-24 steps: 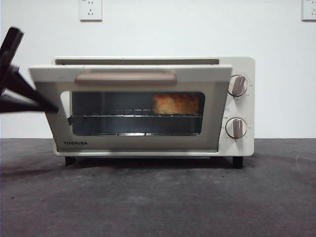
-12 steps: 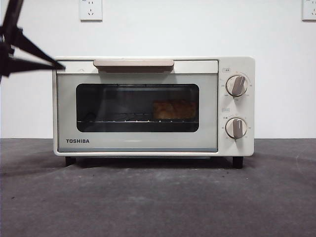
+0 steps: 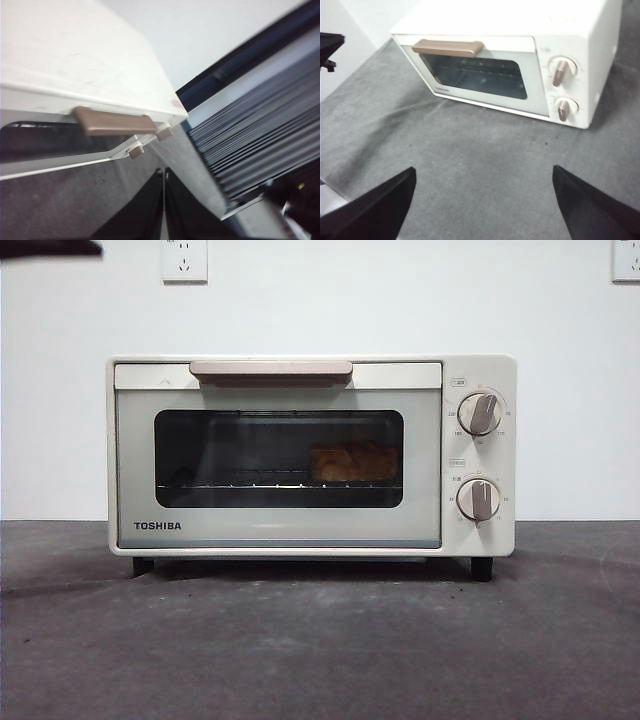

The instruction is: The left arm flap open the oven, the right arm pick bread and place it into oven, the left arm flap close the oven

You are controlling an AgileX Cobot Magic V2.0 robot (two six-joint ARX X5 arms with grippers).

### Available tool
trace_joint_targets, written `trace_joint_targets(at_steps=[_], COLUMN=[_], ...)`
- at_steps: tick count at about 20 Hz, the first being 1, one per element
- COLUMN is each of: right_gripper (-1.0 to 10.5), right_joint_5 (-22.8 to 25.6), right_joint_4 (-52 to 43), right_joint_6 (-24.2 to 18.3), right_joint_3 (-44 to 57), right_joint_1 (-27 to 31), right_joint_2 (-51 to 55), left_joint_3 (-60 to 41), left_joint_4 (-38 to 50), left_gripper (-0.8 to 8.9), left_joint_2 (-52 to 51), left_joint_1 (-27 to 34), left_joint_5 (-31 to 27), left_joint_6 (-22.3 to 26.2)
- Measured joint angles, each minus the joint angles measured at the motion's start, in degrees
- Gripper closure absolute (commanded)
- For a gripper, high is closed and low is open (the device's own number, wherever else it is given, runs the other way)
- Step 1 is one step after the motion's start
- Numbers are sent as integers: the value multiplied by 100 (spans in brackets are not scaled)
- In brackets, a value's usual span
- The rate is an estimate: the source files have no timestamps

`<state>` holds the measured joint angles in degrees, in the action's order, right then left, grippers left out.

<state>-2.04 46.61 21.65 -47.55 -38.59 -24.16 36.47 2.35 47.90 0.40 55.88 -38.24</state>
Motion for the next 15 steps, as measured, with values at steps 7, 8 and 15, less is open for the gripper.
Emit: trace_joint_targets(at_steps=[7,8,15], right_gripper=[511,511,511], right_joint_5=[-142,-140,-142], right_joint_4=[-111,-111,-271], right_joint_6=[-442,-505,-776], right_joint_3=[0,0,0], right_joint_1=[0,0,0], right_joint_2=[0,0,0], left_joint_3=[0,0,7], left_joint_4=[-1403,-1646,-3053], left_gripper=[804,804,804], left_joint_2=[-1576,-1823,-3088], left_joint_1=[0,0,-4], left_joint_5=[-603,-791,-1591], left_joint_6=[1185,1370,2321])
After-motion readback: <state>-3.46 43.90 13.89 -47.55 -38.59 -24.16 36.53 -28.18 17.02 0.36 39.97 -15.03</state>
